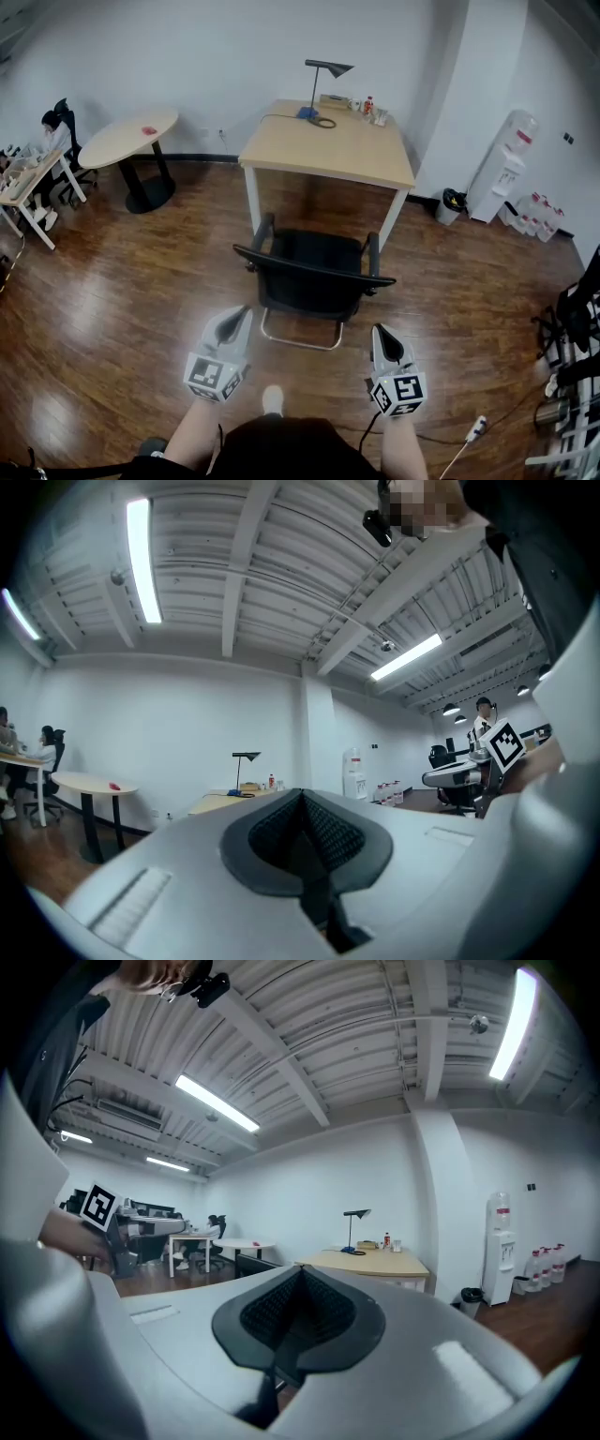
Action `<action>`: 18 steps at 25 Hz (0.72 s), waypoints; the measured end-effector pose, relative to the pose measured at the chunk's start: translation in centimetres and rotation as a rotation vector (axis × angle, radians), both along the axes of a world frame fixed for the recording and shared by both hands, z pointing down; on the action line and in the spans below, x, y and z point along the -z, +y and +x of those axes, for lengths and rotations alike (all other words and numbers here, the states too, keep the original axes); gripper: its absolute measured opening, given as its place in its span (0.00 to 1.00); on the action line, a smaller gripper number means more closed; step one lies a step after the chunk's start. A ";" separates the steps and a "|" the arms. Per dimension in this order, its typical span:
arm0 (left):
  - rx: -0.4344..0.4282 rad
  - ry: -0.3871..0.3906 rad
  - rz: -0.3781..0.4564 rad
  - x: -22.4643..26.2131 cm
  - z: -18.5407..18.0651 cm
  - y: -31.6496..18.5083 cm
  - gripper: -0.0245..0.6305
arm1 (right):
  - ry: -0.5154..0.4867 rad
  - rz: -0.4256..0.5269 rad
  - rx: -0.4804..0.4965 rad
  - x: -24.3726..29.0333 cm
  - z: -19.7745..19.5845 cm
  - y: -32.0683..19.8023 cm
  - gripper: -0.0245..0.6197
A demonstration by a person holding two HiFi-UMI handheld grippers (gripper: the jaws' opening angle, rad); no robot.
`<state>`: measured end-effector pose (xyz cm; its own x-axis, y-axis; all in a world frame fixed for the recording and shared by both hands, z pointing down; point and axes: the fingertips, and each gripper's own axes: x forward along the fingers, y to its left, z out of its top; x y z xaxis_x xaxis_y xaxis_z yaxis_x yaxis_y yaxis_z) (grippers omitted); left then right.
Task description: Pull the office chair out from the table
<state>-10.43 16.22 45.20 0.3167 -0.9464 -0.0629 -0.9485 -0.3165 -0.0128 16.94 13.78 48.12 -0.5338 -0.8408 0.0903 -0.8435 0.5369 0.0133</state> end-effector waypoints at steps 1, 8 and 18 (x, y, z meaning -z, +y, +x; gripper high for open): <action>0.002 0.003 -0.003 0.0 0.2 0.5 0.04 | -0.006 -0.002 -0.002 0.0 0.3 0.4 0.06; 0.029 0.024 -0.004 -0.2 1.3 3.9 0.04 | -0.174 -0.038 0.011 1.0 2.0 3.2 0.05; 0.050 0.049 0.004 0.2 0.7 5.3 0.04 | -0.139 -0.023 0.011 0.7 2.6 5.0 0.05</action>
